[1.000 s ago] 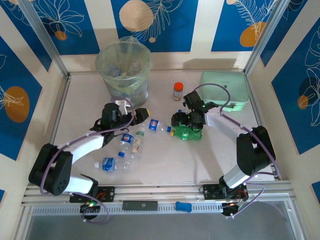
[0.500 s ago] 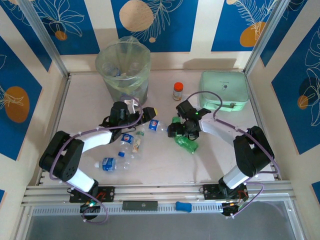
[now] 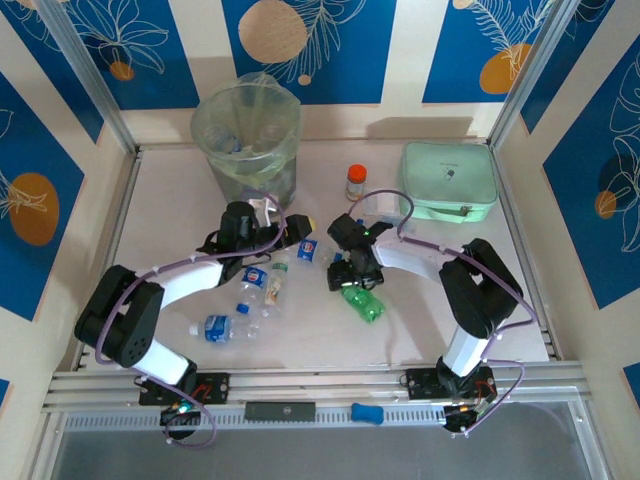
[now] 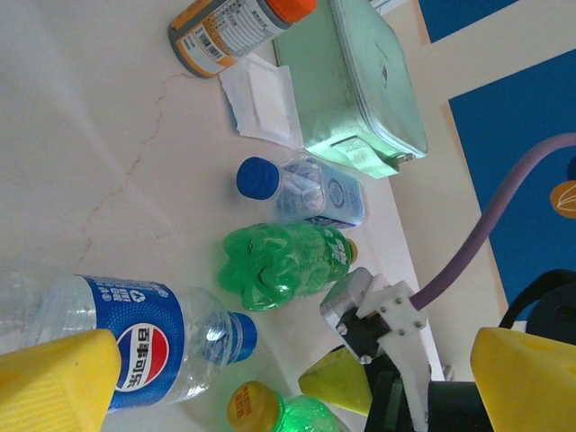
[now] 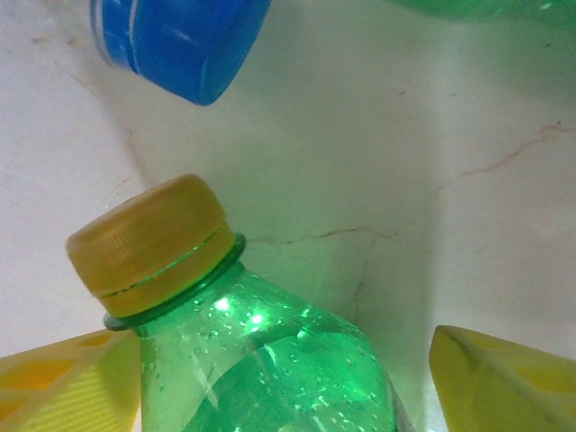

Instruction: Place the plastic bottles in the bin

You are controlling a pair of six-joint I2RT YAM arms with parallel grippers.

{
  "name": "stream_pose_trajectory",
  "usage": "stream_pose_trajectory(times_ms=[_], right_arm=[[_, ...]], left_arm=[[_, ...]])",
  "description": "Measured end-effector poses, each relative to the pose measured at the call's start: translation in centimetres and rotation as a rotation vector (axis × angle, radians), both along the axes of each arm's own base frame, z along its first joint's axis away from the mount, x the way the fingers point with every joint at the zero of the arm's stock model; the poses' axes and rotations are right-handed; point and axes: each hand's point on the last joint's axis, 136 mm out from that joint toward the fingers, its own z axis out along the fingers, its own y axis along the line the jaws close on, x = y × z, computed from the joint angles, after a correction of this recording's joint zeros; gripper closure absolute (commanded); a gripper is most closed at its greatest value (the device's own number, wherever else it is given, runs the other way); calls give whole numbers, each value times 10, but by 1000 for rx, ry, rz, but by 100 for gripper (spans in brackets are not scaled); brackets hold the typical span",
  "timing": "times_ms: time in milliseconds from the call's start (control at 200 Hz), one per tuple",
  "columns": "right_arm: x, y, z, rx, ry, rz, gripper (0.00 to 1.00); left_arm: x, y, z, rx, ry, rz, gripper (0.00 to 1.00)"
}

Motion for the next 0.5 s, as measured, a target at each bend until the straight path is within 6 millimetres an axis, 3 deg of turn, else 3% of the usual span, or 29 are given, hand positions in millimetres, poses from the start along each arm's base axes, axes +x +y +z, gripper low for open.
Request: stream_pose_trajectory(times_ms=[500], right_arm=[[-5, -1, -16, -64, 33, 18, 32]], left_arm=[[-5, 6, -9, 106, 0, 16, 1]])
